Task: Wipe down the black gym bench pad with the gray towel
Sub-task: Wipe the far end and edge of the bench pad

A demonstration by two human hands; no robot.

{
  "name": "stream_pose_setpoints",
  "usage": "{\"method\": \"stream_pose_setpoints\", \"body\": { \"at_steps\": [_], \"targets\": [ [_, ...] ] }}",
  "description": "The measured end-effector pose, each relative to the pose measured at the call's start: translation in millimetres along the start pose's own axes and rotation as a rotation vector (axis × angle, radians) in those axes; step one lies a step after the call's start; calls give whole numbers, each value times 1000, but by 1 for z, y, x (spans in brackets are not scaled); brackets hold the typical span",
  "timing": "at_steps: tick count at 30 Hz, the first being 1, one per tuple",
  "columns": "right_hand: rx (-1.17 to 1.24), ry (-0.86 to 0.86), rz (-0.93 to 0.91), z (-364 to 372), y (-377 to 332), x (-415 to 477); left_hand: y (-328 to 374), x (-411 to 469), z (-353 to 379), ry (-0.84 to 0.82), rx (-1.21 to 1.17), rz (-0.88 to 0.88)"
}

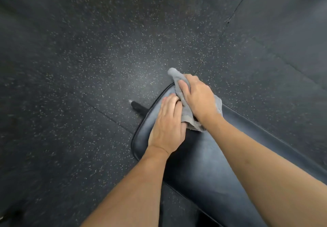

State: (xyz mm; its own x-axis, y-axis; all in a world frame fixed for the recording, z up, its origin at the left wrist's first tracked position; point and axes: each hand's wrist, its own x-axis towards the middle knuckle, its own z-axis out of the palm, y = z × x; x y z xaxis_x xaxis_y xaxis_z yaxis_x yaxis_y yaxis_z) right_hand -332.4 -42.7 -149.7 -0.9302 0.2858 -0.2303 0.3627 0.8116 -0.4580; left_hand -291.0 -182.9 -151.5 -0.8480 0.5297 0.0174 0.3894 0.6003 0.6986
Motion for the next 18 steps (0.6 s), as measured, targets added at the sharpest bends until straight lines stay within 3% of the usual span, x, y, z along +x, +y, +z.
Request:
{"method": "stream_pose_setpoints", "body": {
  "at_steps": [7, 13, 18],
  "targets": [
    [-74, 157, 6, 29, -17, -28, -17, -24, -47, 192, -244, -112],
    [-564, -204, -202, 46, -92, -6, -48, -56, -88, 317, -169, -271],
    [-586, -168, -394, 50, -96, -49, -35, -56, -104, 344, -171, -224]
  ]
}}
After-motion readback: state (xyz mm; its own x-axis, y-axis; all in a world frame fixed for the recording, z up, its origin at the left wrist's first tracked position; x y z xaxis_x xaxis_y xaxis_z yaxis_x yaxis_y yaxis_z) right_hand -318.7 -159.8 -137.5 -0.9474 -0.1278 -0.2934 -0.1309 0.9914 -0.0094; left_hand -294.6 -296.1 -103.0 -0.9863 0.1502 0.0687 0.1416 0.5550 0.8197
